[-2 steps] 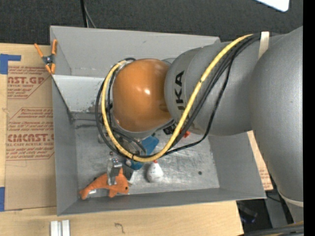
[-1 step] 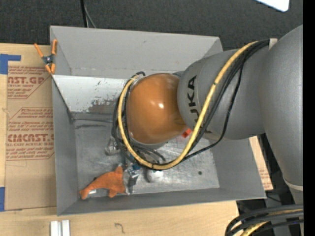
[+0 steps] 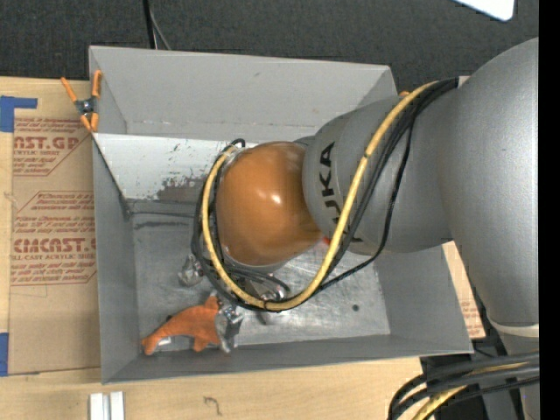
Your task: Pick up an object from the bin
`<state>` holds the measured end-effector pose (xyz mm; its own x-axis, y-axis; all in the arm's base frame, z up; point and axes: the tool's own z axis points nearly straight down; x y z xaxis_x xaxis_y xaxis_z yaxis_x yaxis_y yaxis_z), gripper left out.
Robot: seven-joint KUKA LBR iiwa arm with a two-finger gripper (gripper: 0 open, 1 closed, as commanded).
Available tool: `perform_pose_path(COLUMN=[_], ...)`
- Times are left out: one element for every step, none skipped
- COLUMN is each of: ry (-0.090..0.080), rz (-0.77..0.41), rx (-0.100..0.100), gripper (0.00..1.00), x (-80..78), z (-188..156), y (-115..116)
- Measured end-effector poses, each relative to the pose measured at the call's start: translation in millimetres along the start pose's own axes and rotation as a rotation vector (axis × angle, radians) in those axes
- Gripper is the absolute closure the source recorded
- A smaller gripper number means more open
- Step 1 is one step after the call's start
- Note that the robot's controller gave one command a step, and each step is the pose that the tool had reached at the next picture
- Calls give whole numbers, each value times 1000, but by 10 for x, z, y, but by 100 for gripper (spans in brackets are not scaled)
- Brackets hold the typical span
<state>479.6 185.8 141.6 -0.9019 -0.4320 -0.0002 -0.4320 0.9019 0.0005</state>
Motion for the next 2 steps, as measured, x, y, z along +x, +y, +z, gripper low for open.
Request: perform_pose_path(ry=[-38, -8], rz=[9, -15], rx=[4, -2], gripper=[0, 100], x=[-9, -40], z=[677, 690], y=[-269, -219])
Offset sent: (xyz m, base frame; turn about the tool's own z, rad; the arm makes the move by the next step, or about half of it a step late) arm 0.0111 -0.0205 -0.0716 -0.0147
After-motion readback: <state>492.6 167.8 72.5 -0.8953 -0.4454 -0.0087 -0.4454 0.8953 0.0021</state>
